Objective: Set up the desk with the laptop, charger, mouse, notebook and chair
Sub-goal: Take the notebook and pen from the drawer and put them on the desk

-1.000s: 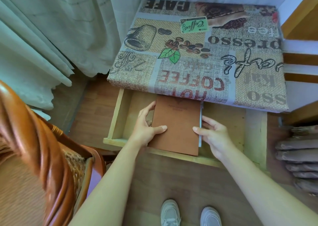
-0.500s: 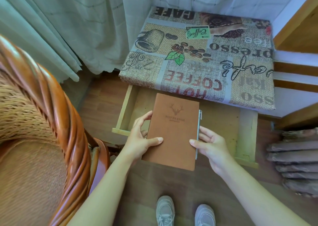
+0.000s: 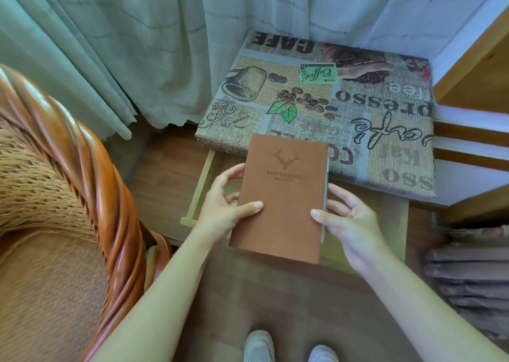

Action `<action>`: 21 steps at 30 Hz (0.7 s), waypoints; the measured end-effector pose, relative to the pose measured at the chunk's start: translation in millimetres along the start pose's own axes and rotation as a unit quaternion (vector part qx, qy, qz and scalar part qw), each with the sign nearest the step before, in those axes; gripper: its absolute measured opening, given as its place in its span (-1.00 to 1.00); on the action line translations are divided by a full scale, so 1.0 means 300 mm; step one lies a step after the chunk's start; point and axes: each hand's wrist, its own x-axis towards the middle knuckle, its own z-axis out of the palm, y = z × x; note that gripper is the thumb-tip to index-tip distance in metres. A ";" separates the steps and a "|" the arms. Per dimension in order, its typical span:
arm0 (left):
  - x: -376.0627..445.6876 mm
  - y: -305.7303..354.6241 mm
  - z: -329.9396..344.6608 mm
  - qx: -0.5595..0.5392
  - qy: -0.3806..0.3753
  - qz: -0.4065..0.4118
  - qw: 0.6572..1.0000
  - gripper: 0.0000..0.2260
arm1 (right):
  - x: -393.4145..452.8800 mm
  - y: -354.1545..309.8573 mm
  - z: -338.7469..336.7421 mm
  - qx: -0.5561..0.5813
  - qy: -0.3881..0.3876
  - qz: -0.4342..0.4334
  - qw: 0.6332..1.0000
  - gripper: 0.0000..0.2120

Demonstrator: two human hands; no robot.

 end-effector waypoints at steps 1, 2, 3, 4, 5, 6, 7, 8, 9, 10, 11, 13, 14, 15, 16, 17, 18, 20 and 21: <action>0.027 0.013 0.014 0.000 0.001 0.005 1.000 -0.32 | 0.020 -0.025 -0.002 0.001 0.005 -0.008 1.000 -0.40; 0.057 0.026 0.029 -0.004 0.001 0.007 1.000 -0.32 | 0.040 -0.049 -0.006 0.003 0.010 -0.016 1.000 -0.40; 0.088 0.041 0.046 -0.009 0.001 0.009 1.000 -0.33 | 0.063 -0.073 -0.009 0.005 0.015 -0.022 1.000 -0.41; 0.122 0.055 0.065 -0.012 0.002 0.013 1.000 -0.33 | 0.088 -0.096 -0.012 0.005 0.022 -0.028 0.999 -0.42; 0.157 0.070 0.084 -0.013 0.004 0.020 1.000 -0.34 | 0.116 -0.117 -0.014 0.005 0.029 -0.033 0.999 -0.43; 0.193 0.084 0.103 -0.012 0.006 0.026 1.000 -0.34 | 0.146 -0.137 -0.016 0.005 0.038 -0.039 0.999 -0.44; 0.229 0.098 0.121 -0.012 0.009 0.032 0.999 -0.34 | 0.177 -0.155 -0.018 0.010 0.049 -0.045 0.998 -0.44; 0.267 0.112 0.139 -0.009 0.011 0.035 0.999 -0.35 | 0.211 -0.172 -0.019 0.016 0.061 -0.051 0.997 -0.43; 0.304 0.127 0.158 -0.007 0.011 0.035 0.999 -0.35 | 0.246 -0.188 -0.020 0.021 0.073 -0.056 0.996 -0.43; 0.342 0.139 0.173 -0.003 0.011 0.035 0.999 -0.36 | 0.280 -0.204 -0.020 0.020 0.084 -0.059 0.995 -0.43; 0.378 0.151 0.188 0.001 0.010 0.034 0.999 -0.37 | 0.313 -0.218 -0.020 0.015 0.095 -0.059 0.994 -0.44; 0.453 0.157 0.213 0.017 0.009 0.038 0.999 -0.38 | 0.374 -0.242 -0.019 0.005 0.114 -0.061 0.992 -0.45; 0.489 0.152 0.223 0.027 0.012 0.040 0.999 -0.38 | 0.400 -0.252 -0.020 0.000 0.124 -0.063 0.990 -0.45; 0.522 0.144 0.233 0.035 0.019 0.040 0.998 -0.37 | 0.423 -0.259 -0.021 -0.008 0.133 -0.066 0.989 -0.45; 0.552 0.132 0.240 0.040 0.029 0.038 0.998 -0.35 | 0.444 -0.263 -0.023 -0.018 0.141 -0.070 0.987 -0.46; 0.579 0.119 0.246 0.050 0.042 0.036 0.997 -0.33 | 0.464 -0.264 -0.028 -0.032 0.150 -0.072 0.986 -0.47; 0.598 0.110 0.252 0.065 0.056 0.032 0.996 -0.31 | 0.482 -0.262 -0.034 -0.048 0.157 -0.074 0.984 -0.49; 0.619 0.099 0.259 0.089 0.080 0.030 0.992 -0.29 | 0.513 -0.253 -0.044 -0.086 0.179 -0.080 0.977 -0.53; 0.621 0.096 0.263 0.096 0.087 0.036 0.991 -0.29 | 0.524 -0.249 -0.046 -0.118 0.194 -0.091 0.970 -0.56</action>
